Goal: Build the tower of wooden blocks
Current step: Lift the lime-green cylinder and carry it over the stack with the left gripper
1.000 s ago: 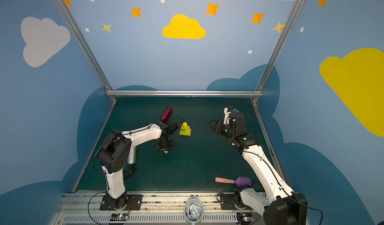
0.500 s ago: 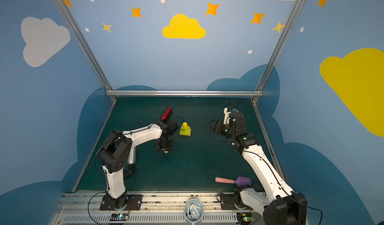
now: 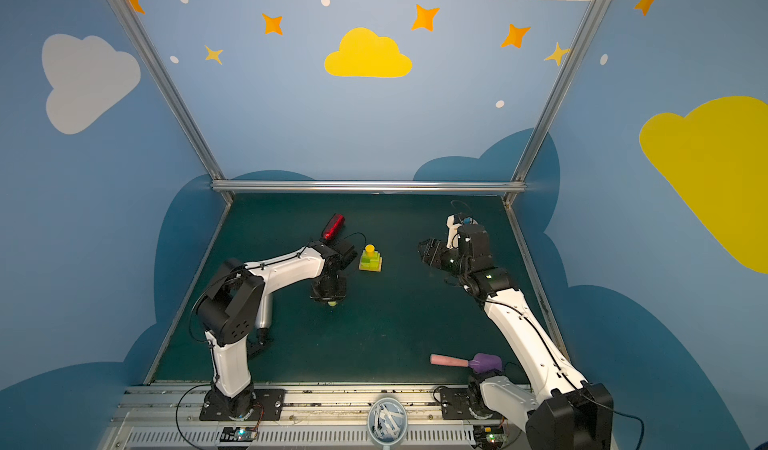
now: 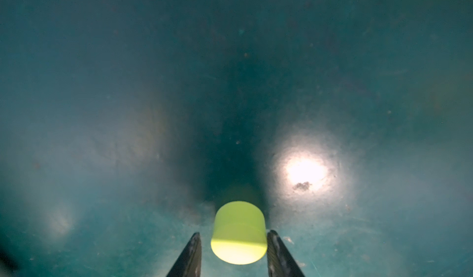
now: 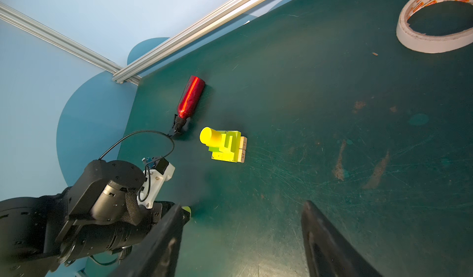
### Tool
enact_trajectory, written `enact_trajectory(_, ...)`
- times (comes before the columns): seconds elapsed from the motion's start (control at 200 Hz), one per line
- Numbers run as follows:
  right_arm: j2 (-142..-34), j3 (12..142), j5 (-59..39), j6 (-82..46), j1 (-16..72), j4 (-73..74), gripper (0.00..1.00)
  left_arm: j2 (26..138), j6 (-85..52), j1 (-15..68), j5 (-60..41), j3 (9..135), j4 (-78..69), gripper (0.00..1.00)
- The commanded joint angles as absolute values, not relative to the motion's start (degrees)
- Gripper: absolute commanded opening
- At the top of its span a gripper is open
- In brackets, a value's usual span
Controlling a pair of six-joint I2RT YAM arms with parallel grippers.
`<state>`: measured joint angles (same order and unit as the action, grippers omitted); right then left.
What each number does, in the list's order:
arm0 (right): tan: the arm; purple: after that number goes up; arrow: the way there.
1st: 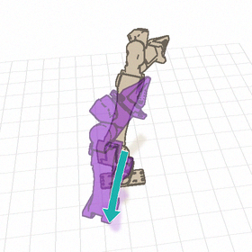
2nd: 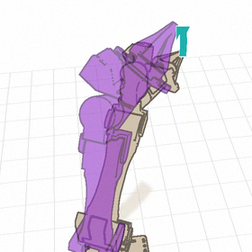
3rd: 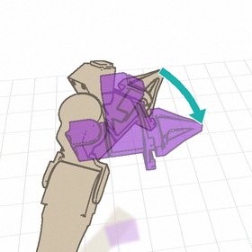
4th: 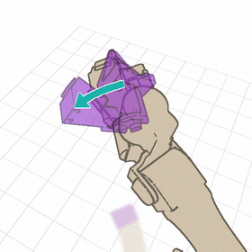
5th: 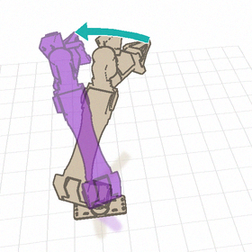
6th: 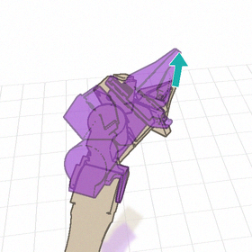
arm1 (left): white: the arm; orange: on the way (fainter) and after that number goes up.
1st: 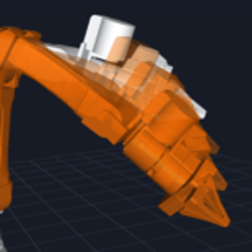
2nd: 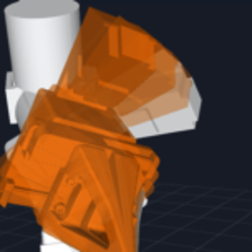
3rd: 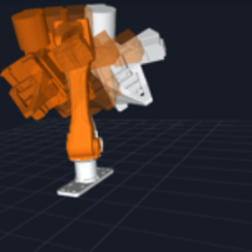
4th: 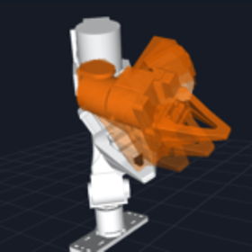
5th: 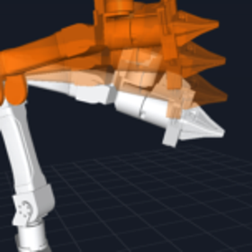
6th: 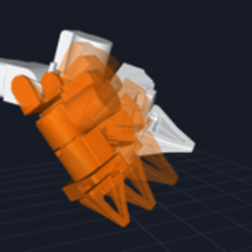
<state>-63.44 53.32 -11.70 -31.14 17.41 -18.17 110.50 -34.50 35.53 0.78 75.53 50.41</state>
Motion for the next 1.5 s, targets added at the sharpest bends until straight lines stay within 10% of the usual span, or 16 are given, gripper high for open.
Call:
enact_trajectory(0.0, -63.61, 53.26, -12.23, -31.27, 17.17, -17.59, 0.71, 110.88, -34.9, 35.64, 1.58, 76.19, 51.15, 0.4)
enact_trajectory(0.916, -64.95, 53.61, -12.75, -31.09, 16.97, -17.44, 0.71, 108.22, -33.79, 35.66, 2.17, 79.84, 54.27, 0.3)
enact_trajectory(1.492, -65.73, 53.3, -14.5, -30.5, 16.06, -17.32, 0.71, 113.67, -23.87, 34.85, 3.71, 107.99, 68.56, 0.31)
